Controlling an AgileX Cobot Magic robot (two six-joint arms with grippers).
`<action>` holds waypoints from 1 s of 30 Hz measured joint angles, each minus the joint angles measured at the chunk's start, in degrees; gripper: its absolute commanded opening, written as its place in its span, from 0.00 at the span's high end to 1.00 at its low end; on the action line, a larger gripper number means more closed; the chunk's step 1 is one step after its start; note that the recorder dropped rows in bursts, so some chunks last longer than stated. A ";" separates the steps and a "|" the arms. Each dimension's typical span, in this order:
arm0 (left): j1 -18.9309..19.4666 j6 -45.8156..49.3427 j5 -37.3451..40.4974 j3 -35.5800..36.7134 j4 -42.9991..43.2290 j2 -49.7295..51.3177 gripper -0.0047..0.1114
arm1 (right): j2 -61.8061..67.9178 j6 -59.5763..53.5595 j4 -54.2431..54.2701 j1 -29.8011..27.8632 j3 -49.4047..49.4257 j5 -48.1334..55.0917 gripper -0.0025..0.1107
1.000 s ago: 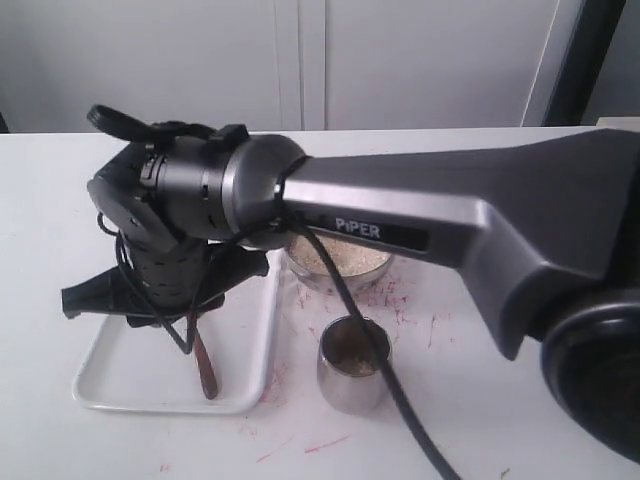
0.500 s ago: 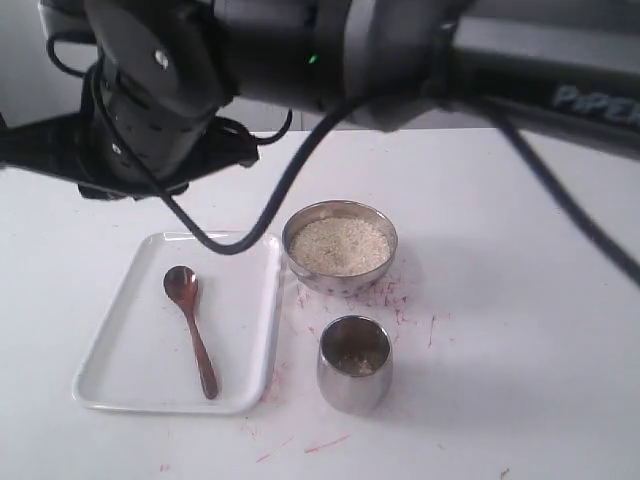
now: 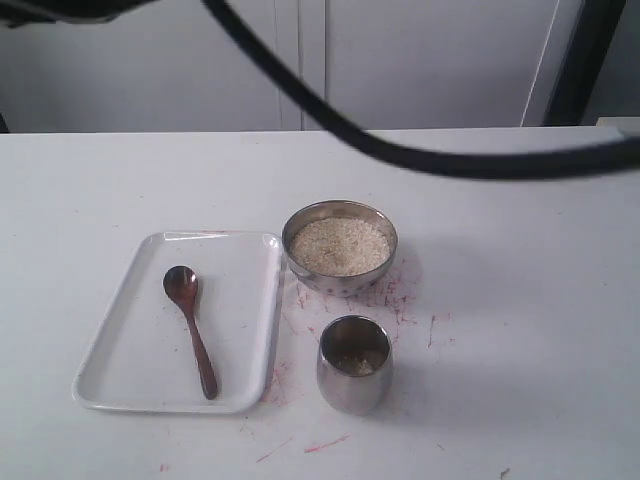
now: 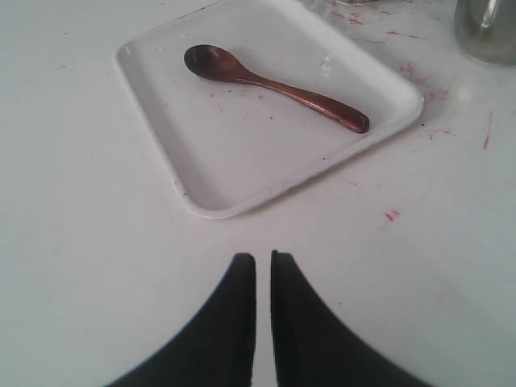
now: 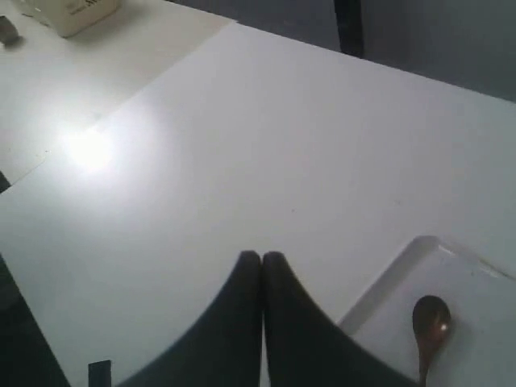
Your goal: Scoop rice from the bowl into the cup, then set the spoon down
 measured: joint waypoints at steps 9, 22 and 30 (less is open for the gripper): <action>0.00 0.00 0.00 0.00 0.00 0.00 0.84 | -6.92 -5.16 -1.98 5.83 0.00 0.00 0.98; 0.00 0.00 0.00 0.00 0.00 0.00 0.84 | -10.60 -10.94 -2.51 13.23 0.16 1.48 0.98; 0.00 0.00 0.00 0.00 0.00 0.00 0.84 | -14.51 -12.47 -3.11 15.54 5.35 1.75 0.98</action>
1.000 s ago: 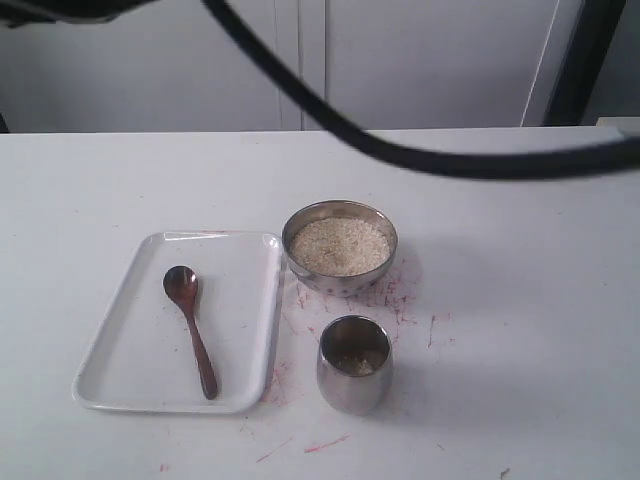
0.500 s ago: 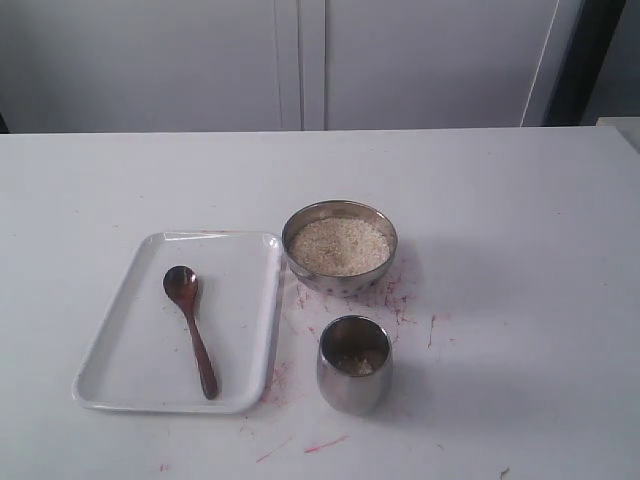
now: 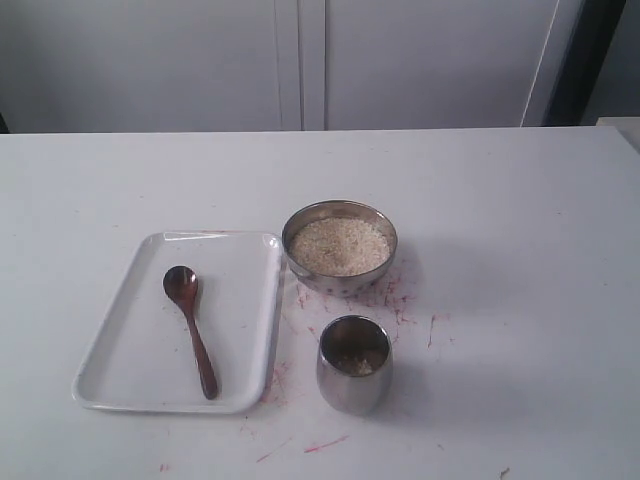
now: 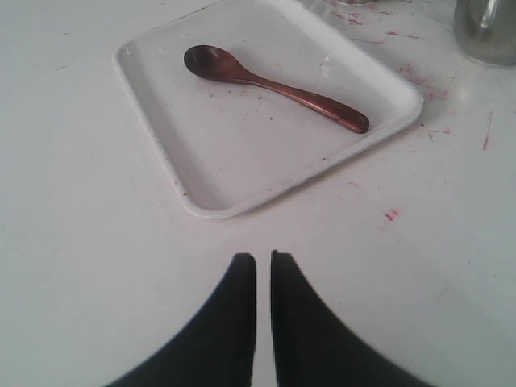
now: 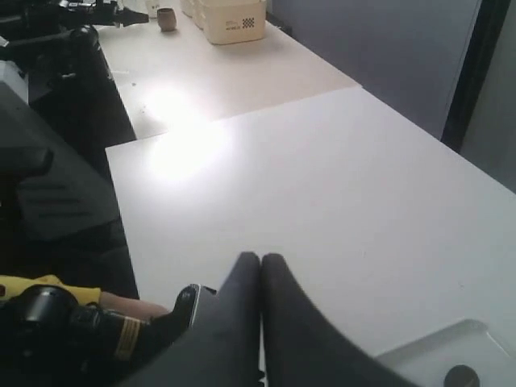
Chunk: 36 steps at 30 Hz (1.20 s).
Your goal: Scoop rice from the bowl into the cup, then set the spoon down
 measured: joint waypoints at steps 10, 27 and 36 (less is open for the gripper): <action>0.00 0.00 0.00 0.00 0.00 0.00 0.84 | -7.99 -0.12 -1.30 1.06 12.14 -2.43 0.98; 0.00 0.00 0.00 0.00 -0.03 0.00 0.84 | -23.81 -0.21 -2.27 1.06 34.55 -18.41 0.98; 0.00 0.00 0.00 0.00 -0.03 0.00 0.84 | -31.02 -0.21 -2.27 1.06 45.73 -23.18 0.98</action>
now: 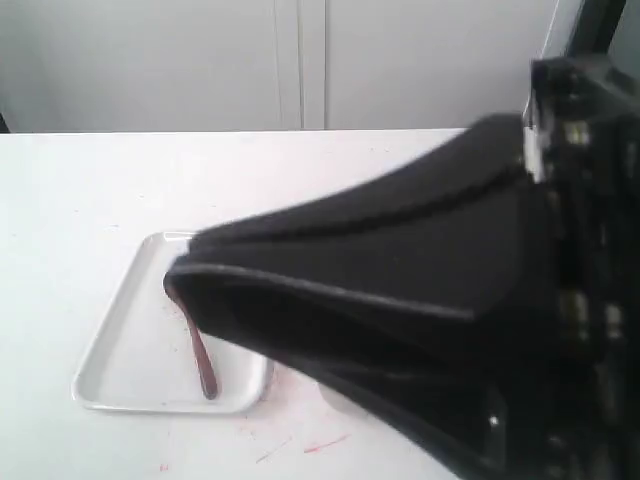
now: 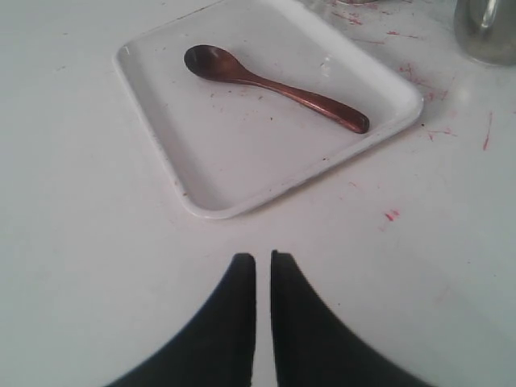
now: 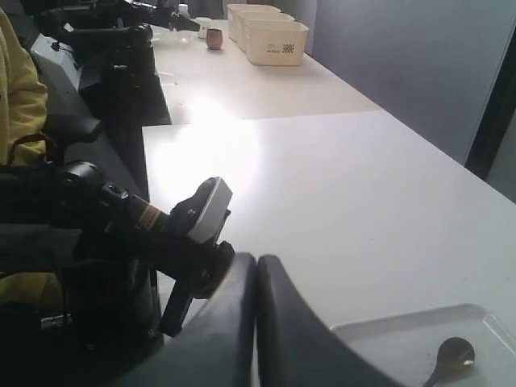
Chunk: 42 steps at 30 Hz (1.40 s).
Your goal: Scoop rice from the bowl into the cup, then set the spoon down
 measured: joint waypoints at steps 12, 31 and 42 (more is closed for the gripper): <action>0.00 0.00 0.00 0.00 0.00 0.00 0.84 | -9.10 1.02 0.00 0.00 16.48 -9.74 0.98; 0.00 0.00 0.00 0.00 0.00 0.00 0.84 | -13.99 5.60 0.22 0.00 34.03 -24.98 0.98; 0.00 0.00 0.00 0.00 0.00 0.00 0.84 | -13.99 2.28 0.22 0.00 38.17 -25.10 0.98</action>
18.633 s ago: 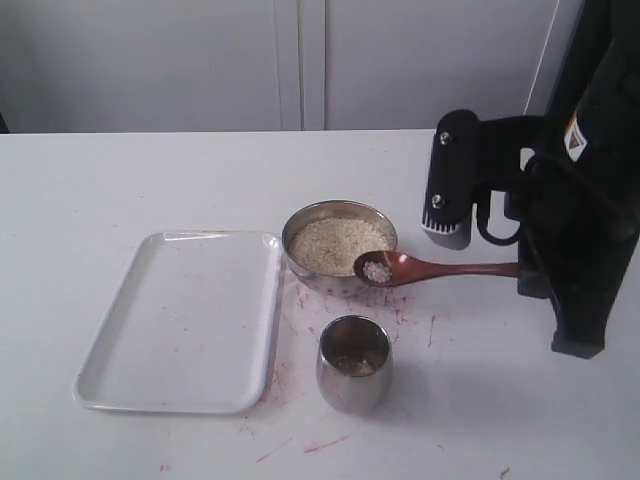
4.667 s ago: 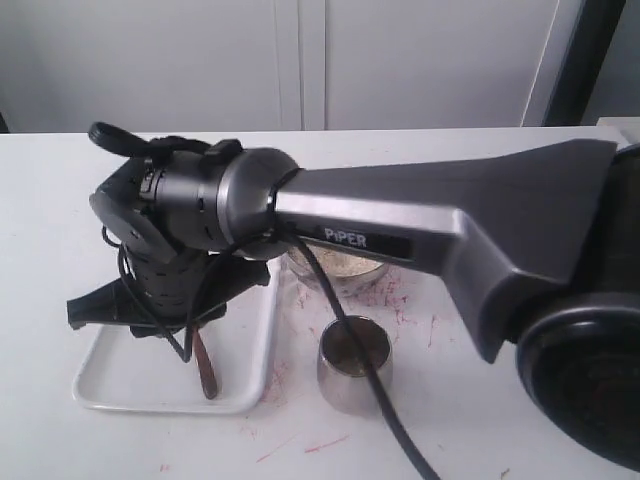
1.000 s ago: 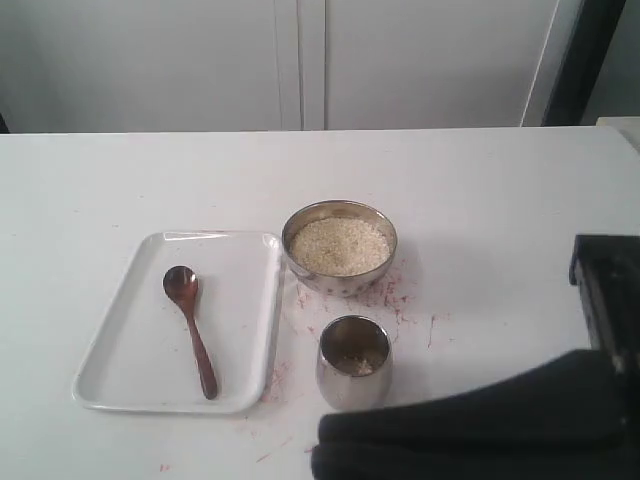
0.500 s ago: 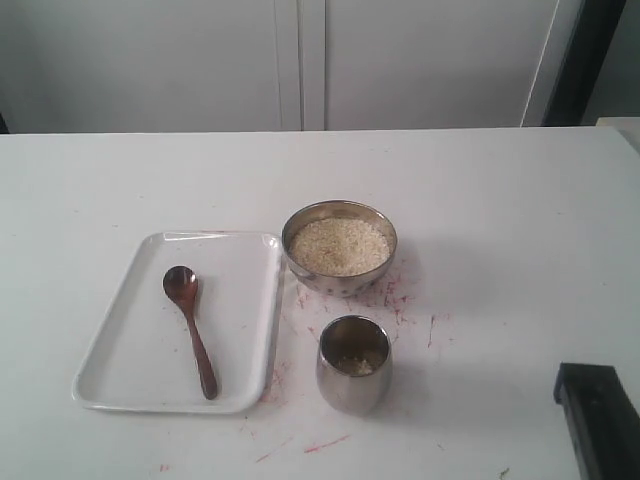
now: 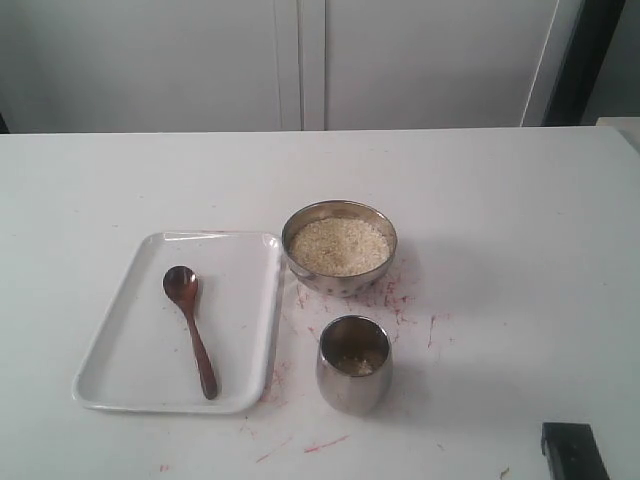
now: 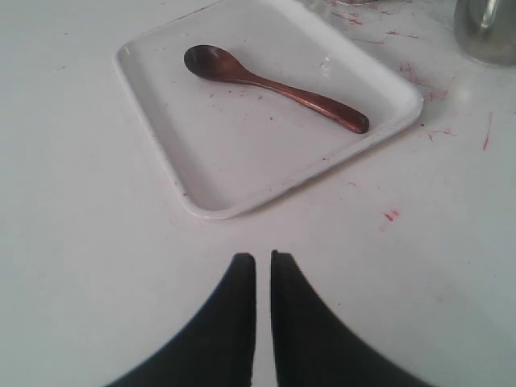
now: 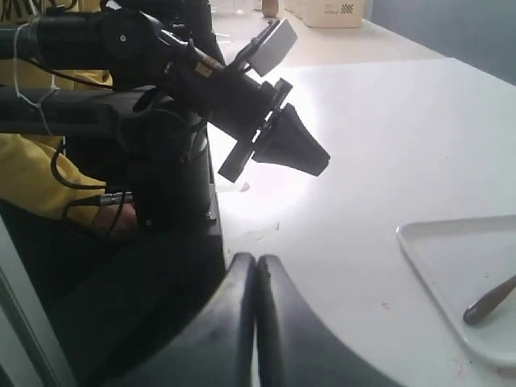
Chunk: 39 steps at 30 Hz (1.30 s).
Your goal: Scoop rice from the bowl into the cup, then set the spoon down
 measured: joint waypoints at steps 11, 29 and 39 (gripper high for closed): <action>0.00 0.00 0.00 0.00 0.00 0.00 0.84 | 0.00 -3.26 0.00 0.00 0.08 -0.53 0.98; 0.00 0.00 0.00 0.00 0.00 0.00 0.84 | -28.10 -2.70 0.34 0.00 0.63 19.04 0.98; 0.00 0.00 0.00 0.00 0.00 0.00 0.84 | -31.36 -2.61 3.61 0.00 9.47 16.31 0.98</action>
